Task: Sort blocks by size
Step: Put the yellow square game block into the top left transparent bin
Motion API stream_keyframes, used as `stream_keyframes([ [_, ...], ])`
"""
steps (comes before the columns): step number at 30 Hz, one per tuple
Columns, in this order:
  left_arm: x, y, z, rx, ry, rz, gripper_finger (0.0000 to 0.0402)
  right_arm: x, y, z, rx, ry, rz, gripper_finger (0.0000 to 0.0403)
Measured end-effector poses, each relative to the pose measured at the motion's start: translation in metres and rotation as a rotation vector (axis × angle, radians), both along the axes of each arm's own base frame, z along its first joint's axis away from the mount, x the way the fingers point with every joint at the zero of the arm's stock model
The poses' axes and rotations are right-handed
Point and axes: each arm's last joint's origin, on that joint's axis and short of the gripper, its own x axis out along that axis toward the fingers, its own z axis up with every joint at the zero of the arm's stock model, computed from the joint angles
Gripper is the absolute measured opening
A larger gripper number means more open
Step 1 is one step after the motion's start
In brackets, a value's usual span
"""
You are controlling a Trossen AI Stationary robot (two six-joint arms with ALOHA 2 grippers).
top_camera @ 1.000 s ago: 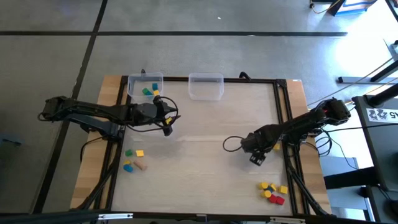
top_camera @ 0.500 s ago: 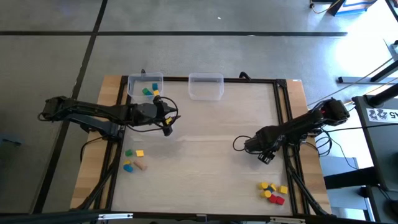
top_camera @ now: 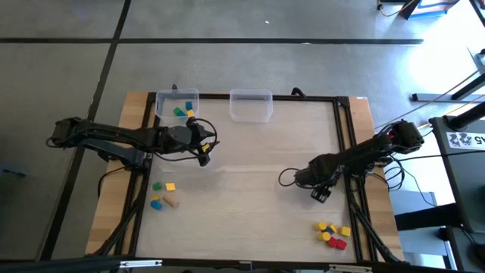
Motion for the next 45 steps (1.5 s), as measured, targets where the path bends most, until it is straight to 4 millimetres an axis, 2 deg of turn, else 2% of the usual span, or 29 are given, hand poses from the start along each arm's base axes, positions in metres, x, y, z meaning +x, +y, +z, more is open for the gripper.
stream_keyframes([
  [5,0.000,0.000,0.000,0.000,-0.001,0.000,0.0155,0.020,0.006,0.011,0.055,-0.161,0.083,0.0250],
  [11,0.000,0.000,0.000,0.000,-0.001,0.000,0.0155,0.047,0.014,0.019,0.137,-0.448,0.219,0.0250],
  [15,0.000,0.000,0.000,0.000,-0.001,0.000,0.0155,0.056,0.016,0.021,0.145,-0.568,0.319,0.0250],
  [25,0.000,0.000,0.000,0.000,-0.001,0.000,0.0155,0.060,0.016,0.030,0.132,-0.621,0.548,0.0250],
  [31,0.000,0.000,0.000,0.000,-0.001,0.000,0.0155,0.061,0.012,0.032,-0.001,-0.631,0.858,0.0250],
  [35,0.000,0.000,0.000,0.000,0.000,0.000,0.0155,0.061,0.011,0.032,-0.019,-0.625,1.001,0.0250],
  [45,-0.001,0.000,-0.002,0.000,0.028,0.000,0.0155,0.061,0.012,0.032,0.015,-0.636,1.090,0.0250],
])
